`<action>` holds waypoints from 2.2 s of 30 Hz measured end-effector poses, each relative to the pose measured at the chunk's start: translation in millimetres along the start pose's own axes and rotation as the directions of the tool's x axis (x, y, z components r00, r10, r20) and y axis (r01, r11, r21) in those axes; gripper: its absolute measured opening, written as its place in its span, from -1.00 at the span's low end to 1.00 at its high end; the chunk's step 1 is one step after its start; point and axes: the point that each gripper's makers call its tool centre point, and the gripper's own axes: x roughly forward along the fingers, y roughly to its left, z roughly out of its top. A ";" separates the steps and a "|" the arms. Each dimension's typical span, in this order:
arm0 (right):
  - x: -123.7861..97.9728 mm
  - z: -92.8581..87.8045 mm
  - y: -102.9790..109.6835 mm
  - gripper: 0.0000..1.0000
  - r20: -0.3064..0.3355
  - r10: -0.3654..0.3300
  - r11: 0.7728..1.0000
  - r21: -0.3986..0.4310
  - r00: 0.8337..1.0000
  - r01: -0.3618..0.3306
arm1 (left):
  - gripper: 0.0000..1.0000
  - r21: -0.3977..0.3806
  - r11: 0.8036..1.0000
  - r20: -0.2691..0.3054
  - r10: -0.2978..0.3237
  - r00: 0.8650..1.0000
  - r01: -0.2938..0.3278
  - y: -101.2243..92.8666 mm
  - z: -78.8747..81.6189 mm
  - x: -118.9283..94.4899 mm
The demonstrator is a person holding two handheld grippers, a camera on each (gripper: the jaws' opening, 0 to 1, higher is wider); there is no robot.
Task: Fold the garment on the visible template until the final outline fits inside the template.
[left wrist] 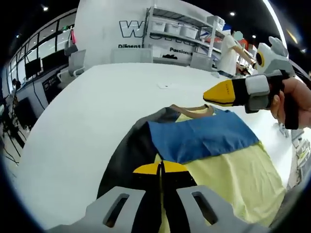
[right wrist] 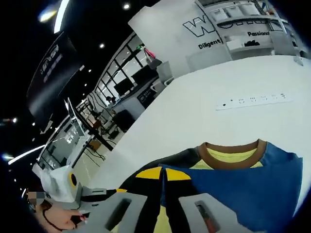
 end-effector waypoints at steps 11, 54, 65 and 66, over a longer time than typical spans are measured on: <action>-34.4 11.4 0.3 -1.00 0.030 -0.092 0.980 -0.173 0.995 0.096 | -1.00 -0.006 1.000 0.129 0.010 0.992 -0.009 4.1 22.4 -30.7; -112.8 -39.3 -100.0 -0.54 -0.011 -0.330 0.913 -0.256 0.944 0.317 | -0.47 0.066 0.997 -0.034 0.030 0.999 -0.027 50.4 -45.5 -94.0; -131.4 -61.5 -153.0 -0.46 -0.068 -0.459 0.867 -0.252 0.886 0.430 | -0.50 0.070 0.997 -0.087 -0.006 0.996 0.012 46.1 -69.3 -90.3; -132.7 -66.2 -157.4 -0.46 -0.083 -0.469 0.863 -0.256 0.879 0.437 | -0.51 0.074 0.997 -0.096 -0.013 0.995 0.020 44.3 -71.1 -88.9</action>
